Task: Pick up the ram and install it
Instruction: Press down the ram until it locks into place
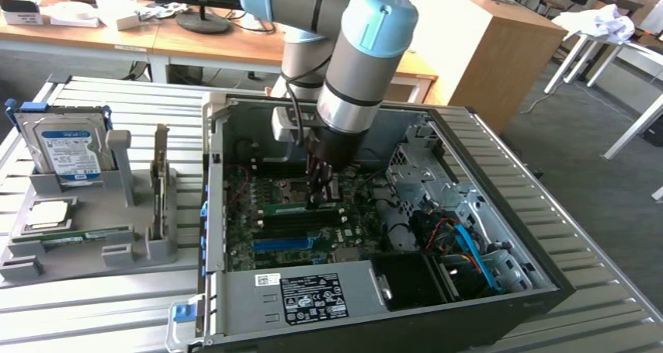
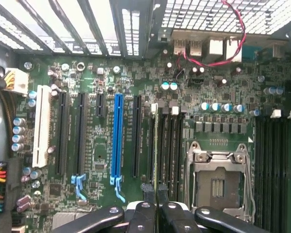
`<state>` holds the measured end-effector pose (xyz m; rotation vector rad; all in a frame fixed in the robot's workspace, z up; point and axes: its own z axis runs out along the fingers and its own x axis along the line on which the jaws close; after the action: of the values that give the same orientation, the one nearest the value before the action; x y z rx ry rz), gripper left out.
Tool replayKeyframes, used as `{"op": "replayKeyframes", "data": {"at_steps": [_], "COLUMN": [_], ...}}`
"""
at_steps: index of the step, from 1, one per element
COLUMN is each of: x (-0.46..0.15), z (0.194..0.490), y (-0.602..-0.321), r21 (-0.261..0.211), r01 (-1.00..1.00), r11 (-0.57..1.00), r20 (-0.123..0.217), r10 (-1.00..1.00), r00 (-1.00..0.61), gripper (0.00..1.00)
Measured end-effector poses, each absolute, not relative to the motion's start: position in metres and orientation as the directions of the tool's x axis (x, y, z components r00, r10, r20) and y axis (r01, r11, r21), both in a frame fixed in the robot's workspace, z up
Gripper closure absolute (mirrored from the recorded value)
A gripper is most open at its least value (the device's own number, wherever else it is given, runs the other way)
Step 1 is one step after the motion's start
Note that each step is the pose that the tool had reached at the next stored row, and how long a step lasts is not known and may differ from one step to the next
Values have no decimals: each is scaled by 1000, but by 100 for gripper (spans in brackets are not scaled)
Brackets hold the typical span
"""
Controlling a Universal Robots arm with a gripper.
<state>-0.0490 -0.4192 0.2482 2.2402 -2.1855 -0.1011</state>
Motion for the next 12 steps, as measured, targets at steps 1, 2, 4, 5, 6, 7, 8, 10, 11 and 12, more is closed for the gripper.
{"op": "replayKeyframes", "data": {"at_steps": [1,2,4,5,6,7,8,10,11,12], "x": [-49,-49,-49,-49,-49,-49,-49,-49,-49,-49], "z": [248,248,248,248,248,248,248,248,248,248], "y": [-419,-419,-419,-419,-419,-419,-419,-419,-419,-419], "r21": [52,52,52,52,52,52,52,52,52,52], "r01": [-998,-998,-998,-998,-998,-998,-998,-998,-998,-998], "r11": [-26,-26,-26,-26,-26,-26,-26,-26,-26,-26], "r20": [-39,-39,-39,-39,-39,-39,-39,-39,-39,-39], "r10": [-999,-999,-999,-999,-999,-999,-999,-999,-999,-999], "r00": [24,24,24,24,24,24,24,24,24,24], "gripper": [88,88,88,88,88,88,88,88,88,88]}}
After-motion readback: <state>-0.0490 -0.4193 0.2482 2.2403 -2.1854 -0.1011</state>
